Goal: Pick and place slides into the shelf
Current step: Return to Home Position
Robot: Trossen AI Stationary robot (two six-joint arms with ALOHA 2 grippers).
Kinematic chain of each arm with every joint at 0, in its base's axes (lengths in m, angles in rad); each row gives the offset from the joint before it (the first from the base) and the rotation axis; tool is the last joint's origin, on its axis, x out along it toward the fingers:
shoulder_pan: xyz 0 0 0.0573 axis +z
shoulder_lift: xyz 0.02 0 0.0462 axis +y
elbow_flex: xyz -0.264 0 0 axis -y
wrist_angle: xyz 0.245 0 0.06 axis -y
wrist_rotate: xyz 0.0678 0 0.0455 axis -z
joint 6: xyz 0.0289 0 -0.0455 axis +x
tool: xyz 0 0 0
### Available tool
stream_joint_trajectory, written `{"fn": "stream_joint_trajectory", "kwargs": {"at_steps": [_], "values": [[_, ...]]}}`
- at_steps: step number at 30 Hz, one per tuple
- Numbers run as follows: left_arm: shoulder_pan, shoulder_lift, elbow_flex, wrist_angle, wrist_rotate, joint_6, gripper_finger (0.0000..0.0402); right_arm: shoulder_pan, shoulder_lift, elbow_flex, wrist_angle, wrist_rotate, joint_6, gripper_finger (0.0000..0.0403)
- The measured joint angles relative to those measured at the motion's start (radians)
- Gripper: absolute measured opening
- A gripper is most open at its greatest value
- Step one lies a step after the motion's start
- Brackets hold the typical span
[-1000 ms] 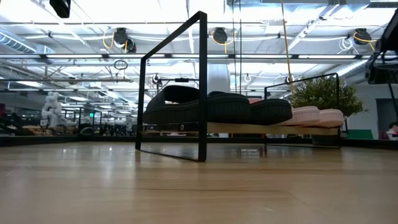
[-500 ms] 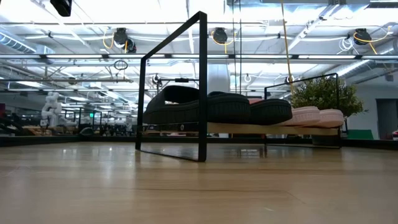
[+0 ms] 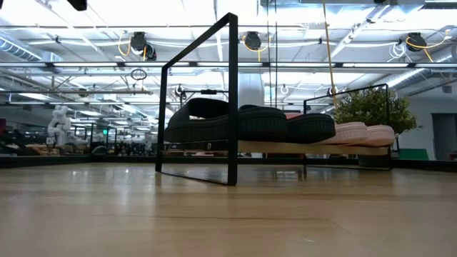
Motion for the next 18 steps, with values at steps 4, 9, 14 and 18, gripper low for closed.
{"fn": "stream_joint_trajectory", "kwargs": {"at_steps": [4, 9, 14, 18], "values": [[0.102, 0.003, -0.007, -0.003, 0.109, -0.061, 0.0047, -0.055, -0.045, 0.0, -0.007, -0.039, 0.001, 0.0196], [0.237, 0.006, -0.093, 0.059, 0.318, -0.109, 0.0047, -0.067, -0.098, 0.0, -0.036, -0.04, 0.002, 0.0196], [0.273, -0.059, -0.182, 0.081, 0.362, -0.097, 0.0047, -0.067, -0.168, 0.0, -0.134, -0.039, 0.024, 0.0196], [0.261, -0.2, -0.257, 0.09, 0.36, -0.033, 0.0047, -0.067, -0.265, -0.062, -0.088, -0.033, 0.045, 0.0196]]}}
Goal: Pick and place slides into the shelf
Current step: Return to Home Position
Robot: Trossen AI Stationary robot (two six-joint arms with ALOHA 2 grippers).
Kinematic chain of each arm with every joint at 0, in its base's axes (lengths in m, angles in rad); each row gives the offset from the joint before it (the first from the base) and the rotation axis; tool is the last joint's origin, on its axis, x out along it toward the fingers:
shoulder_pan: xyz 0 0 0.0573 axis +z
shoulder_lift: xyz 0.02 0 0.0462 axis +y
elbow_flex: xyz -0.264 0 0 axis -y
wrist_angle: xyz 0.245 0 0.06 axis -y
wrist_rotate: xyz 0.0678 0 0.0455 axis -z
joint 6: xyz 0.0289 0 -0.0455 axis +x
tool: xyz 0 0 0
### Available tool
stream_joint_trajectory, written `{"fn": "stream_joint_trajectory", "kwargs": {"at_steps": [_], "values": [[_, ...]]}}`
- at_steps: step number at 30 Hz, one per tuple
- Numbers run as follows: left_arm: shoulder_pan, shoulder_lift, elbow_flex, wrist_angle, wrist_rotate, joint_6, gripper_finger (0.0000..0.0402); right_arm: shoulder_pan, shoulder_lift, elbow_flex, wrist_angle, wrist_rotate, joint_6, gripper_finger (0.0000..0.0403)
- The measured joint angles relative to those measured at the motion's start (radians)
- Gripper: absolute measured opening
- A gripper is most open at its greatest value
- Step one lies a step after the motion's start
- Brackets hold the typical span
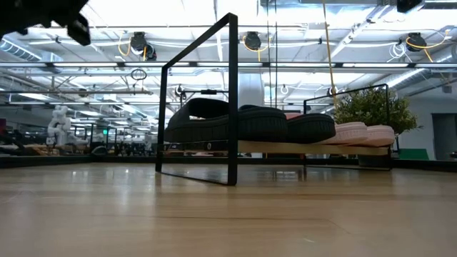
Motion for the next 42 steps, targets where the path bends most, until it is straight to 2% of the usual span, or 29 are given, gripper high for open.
{"fn": "stream_joint_trajectory", "kwargs": {"at_steps": [5, 9, 12, 16, 26, 33, 42], "values": [[-0.04, -0.215, -0.092, -0.048, -0.104, 0.011, 0.0047, 0.0, -0.124, -0.107, 0.051, 0.054, 0.05, 0.0196], [-0.07, -0.337, -0.116, -0.145, -0.122, 0.035, 0.0047, 0.0, -0.182, -0.156, 0.047, 0.052, 0.084, 0.0196], [-0.089, -0.336, -0.115, -0.174, -0.118, 0.037, 0.0047, 0.0, -0.178, -0.188, 0.007, 0.048, 0.108, 0.0196], [-0.106, -0.337, -0.115, -0.217, -0.119, 0.002, 0.0047, 0.0, -0.172, -0.283, 0.078, 0.047, 0.134, 0.0196], [-0.115, -0.337, -0.115, -0.279, -0.122, -0.024, 0.0047, 0.001, -0.176, -0.561, 0.456, -0.089, 0.245, 0.0196], [-0.115, -0.336, -0.115, -0.327, -0.122, -0.101, 0.0047, 0.001, -0.176, -0.598, 0.501, -0.131, 0.272, 0.0196], [-0.115, -0.336, -0.115, -0.358, -0.15, -0.047, 0.0047, 0.002, -0.176, -0.667, 0.54, -0.109, 0.275, 0.0196]]}}
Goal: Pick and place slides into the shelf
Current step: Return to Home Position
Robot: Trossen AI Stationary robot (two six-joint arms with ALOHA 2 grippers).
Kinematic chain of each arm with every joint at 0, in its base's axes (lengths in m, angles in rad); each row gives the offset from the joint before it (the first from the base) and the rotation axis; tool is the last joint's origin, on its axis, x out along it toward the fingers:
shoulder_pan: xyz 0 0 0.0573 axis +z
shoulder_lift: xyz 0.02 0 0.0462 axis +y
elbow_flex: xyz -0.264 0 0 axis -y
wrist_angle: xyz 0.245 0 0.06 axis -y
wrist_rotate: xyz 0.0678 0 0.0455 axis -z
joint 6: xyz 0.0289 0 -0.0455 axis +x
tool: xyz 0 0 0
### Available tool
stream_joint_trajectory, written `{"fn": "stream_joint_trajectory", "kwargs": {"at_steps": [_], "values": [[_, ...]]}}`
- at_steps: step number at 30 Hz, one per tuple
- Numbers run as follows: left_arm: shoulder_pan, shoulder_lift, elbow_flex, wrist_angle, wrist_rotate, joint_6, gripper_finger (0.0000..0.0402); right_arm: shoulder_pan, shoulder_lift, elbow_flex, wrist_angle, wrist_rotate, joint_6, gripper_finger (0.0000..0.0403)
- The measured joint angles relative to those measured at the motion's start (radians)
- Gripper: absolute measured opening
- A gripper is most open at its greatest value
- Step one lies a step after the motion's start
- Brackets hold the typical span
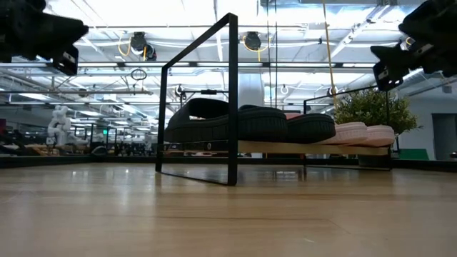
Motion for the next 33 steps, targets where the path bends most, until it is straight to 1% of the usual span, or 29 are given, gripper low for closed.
{"fn": "stream_joint_trajectory", "kwargs": {"at_steps": [6, 11, 33], "values": [[0.0, 0.0, 0.0, -0.06, -0.101, -0.057, 0.0047, 0.0, 0.001, -0.046, 0.001, 0.056, -0.027, 0.0196], [0.0, 0.0, 0.0, -0.075, -0.133, -0.071, 0.0047, 0.0, 0.001, -0.053, -0.017, 0.159, -0.06, 0.0196], [0.0, 0.0, 0.0, -0.076, -0.132, -0.074, 0.0047, 0.0, 0.0, -0.056, -0.013, 0.157, -0.049, 0.0196]]}}
